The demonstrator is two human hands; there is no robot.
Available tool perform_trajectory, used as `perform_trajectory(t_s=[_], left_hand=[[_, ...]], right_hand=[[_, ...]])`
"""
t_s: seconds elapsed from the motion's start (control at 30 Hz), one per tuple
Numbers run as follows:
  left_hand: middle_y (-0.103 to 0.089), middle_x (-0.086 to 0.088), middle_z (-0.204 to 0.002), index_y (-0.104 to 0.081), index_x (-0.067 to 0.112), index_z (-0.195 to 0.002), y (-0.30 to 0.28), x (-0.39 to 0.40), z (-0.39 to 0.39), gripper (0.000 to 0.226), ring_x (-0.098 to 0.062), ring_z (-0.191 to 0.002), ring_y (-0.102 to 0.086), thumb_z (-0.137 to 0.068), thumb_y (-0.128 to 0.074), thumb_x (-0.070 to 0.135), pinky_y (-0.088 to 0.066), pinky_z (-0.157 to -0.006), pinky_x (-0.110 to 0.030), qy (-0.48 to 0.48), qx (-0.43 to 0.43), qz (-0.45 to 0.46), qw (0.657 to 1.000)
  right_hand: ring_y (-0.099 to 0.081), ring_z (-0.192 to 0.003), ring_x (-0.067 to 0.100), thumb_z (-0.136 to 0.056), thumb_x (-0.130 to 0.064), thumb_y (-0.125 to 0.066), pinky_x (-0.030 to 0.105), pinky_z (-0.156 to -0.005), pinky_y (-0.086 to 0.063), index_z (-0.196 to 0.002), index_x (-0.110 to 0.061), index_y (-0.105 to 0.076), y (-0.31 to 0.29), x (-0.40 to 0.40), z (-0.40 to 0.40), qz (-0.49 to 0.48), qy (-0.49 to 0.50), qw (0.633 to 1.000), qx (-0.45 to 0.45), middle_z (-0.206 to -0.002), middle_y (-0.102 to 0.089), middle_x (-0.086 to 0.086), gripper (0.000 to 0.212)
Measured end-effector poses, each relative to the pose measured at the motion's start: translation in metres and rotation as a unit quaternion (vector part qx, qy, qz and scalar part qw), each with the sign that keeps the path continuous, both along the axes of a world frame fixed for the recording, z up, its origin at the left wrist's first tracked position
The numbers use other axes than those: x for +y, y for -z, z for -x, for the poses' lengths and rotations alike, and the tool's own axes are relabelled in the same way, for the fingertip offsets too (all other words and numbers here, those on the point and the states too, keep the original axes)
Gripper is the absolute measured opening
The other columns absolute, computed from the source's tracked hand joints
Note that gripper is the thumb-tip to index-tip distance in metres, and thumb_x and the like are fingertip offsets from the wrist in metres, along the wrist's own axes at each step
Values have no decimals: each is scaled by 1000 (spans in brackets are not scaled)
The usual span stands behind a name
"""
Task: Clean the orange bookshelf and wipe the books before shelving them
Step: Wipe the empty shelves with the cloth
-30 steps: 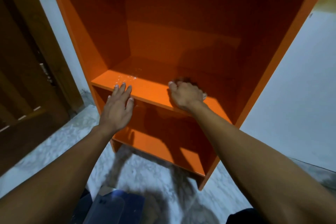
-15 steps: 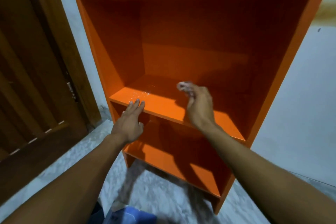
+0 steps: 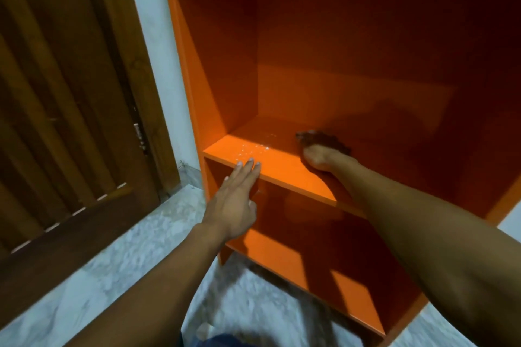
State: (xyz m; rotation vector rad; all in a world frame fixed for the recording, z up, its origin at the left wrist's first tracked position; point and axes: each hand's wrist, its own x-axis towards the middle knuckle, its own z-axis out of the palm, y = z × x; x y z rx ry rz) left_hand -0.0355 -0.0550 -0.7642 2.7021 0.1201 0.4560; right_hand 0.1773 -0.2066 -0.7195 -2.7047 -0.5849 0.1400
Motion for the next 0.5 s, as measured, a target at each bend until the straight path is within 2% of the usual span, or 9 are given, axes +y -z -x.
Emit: perform_trajectory(t_s=[0.03, 0.13, 0.17, 0.3, 0.37, 0.43, 0.5], left_hand=[[2, 11, -165, -5, 26, -159, -1, 2, 1, 81, -8, -152, 6, -92, -46, 7, -3, -123, -34, 4, -3, -1, 1000], [-4, 8, -166, -11, 21, -159, -2, 10, 8, 78, -9, -152, -2, -92, -46, 5, 1, -120, -28, -6, -21, -17, 1000], [-7, 6, -166, -12, 20, -159, -1, 14, 11, 77, -10, -152, -5, -92, -46, 5, 1, -120, -27, -22, -28, -17, 999], [-13, -1, -165, -15, 17, -158, 2, 28, 27, 73, -19, -153, -12, -93, -46, 10, -14, -124, -41, -85, -23, 14, 996], [-14, -3, -165, -15, 17, -158, -2, 33, 35, 71, -21, -153, -13, -95, -47, 13, -15, -124, -42, -98, -13, 22, 995], [-15, -2, -165, -14, 19, -159, -7, 39, 40, 71, -21, -153, -14, -96, -47, 16, -14, -123, -41, -100, -9, 25, 995], [-17, -1, -165, -13, 23, -158, -11, 49, 39, 70, -21, -152, -17, -97, -46, 21, -18, -123, -41, -98, -19, 29, 995]], right_hand=[[-36, -139, 23, -97, -52, -23, 44, -117, -26, -132, -47, -47, -3, 9, 8, 1, -32, 999, 5, -150, -41, -5, 43], [-10, -152, 23, -101, -56, -18, 45, -123, -8, -152, -41, -28, -6, 28, 33, 51, -128, 990, -29, -164, -19, -8, 55], [-10, -152, 23, -101, -56, -18, 43, -123, -8, -153, -40, -27, -7, 28, 43, 52, -157, 985, -43, -164, -18, -8, 55], [-28, -145, 33, -100, -51, -36, 45, -117, -26, -152, -36, -32, -2, 28, 79, 43, -217, 970, -97, -161, -28, 4, 54], [-36, -139, 34, -101, -31, -45, 43, -112, -33, -149, -29, -41, 1, 26, 103, 28, -250, 957, -141, -157, -37, 8, 48], [-43, -133, 32, -96, -7, -49, 41, -108, -36, -141, -27, -53, 3, 24, 121, -8, -296, 943, -150, -151, -46, 4, 49], [-51, -125, 30, -89, 4, -48, 41, -103, -41, -133, -25, -62, 2, 25, 126, -66, -324, 933, -141, -140, -56, 4, 54]])
